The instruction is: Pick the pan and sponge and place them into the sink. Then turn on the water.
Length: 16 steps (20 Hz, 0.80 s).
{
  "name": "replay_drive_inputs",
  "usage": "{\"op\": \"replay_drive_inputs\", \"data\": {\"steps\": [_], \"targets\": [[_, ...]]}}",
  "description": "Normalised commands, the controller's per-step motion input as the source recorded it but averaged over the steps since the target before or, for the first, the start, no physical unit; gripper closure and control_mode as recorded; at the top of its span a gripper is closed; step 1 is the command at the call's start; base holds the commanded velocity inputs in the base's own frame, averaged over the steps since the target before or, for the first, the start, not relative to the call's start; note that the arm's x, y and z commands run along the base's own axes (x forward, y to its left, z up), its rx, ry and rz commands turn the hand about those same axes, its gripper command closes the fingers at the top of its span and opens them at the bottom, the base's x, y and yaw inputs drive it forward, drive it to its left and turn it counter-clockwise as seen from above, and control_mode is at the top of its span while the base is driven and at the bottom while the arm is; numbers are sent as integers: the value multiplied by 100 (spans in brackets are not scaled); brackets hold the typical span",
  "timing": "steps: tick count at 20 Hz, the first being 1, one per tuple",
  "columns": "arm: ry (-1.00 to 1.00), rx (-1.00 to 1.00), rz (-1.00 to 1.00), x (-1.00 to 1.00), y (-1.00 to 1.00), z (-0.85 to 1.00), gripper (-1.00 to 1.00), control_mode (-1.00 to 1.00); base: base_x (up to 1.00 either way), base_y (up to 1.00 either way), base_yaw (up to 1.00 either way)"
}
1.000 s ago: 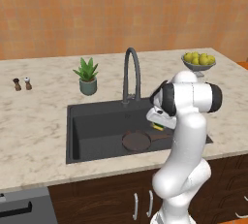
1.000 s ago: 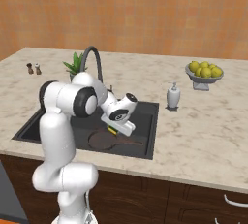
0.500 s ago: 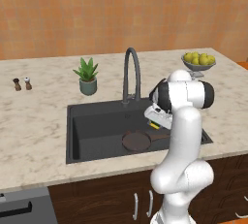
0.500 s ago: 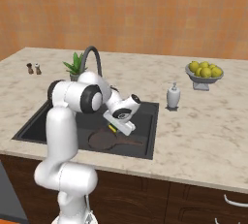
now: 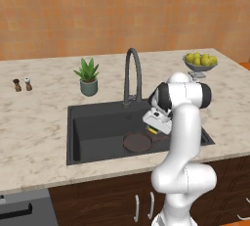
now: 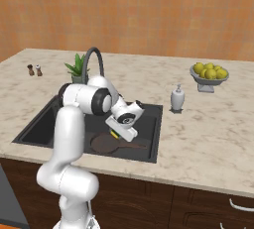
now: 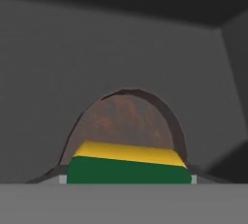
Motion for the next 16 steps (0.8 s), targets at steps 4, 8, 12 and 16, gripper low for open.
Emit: {"op": "replay_drive_inputs", "data": {"steps": [4, 8, 12, 16], "targets": [[-14, 7, 23, -38, -33, -81, 100, -100, 0, 0, 0], [-13, 11, 22, -19, -38, -72, 100, -100, 0, 0, 0], [-12, 12, 21, 0, -31, -64, 100, -100, 0, 0, 0], [-18, 8, 22, 0, -18, -65, 100, -100, 0, 0, 0]]}}
